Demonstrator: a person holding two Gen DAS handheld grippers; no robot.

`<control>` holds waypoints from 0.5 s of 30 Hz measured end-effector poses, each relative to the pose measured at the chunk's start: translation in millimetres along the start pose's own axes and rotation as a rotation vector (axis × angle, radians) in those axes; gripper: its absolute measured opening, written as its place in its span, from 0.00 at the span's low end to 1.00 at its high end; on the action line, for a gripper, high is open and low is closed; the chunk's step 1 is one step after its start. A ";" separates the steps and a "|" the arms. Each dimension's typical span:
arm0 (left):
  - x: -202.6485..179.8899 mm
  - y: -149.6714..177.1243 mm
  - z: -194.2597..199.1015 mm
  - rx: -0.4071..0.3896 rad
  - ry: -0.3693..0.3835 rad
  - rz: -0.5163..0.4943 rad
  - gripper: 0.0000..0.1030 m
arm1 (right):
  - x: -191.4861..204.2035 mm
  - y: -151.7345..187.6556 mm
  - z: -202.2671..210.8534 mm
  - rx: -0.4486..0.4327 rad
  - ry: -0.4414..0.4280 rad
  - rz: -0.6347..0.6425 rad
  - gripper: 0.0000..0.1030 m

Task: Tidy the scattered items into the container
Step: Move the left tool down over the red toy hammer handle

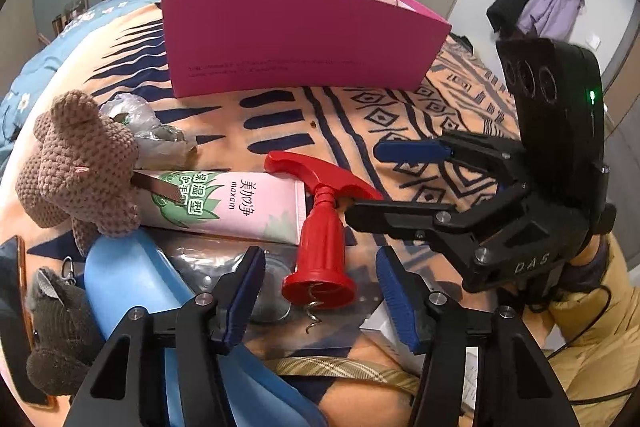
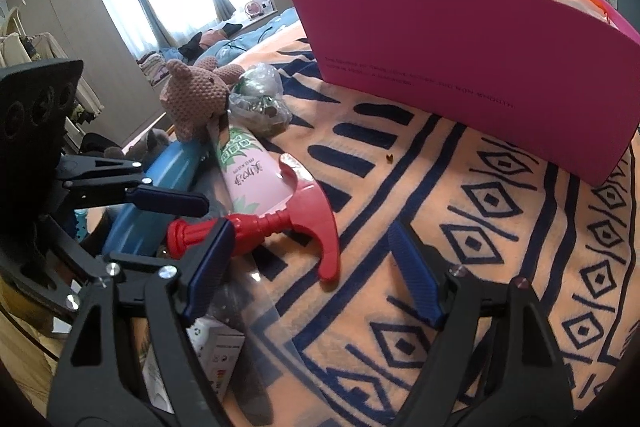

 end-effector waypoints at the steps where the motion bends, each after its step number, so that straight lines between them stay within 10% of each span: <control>1: -1.9 0.8 -0.5 0.004 -0.006 -0.012 0.56 | -0.7 0.3 -0.1 0.001 0.008 0.005 0.78; 5: -6.8 3.3 -1.7 0.014 -0.008 -0.048 0.37 | -2.3 1.3 -0.4 0.007 0.035 0.029 0.77; 15: -6.5 4.5 0.1 0.006 -0.002 -0.057 0.36 | 0.1 4.6 -2.2 0.037 0.088 0.146 0.71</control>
Point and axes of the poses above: each gripper's, at about its wrist camera, not at the fingertips, and z roughly against the way its jaws point, x to its left, y to its underside, the point moved 9 cm from there along -z, roughly the way its jaws point, and after that the axes turned 3 degrees about -z, right-handed, at the moved point
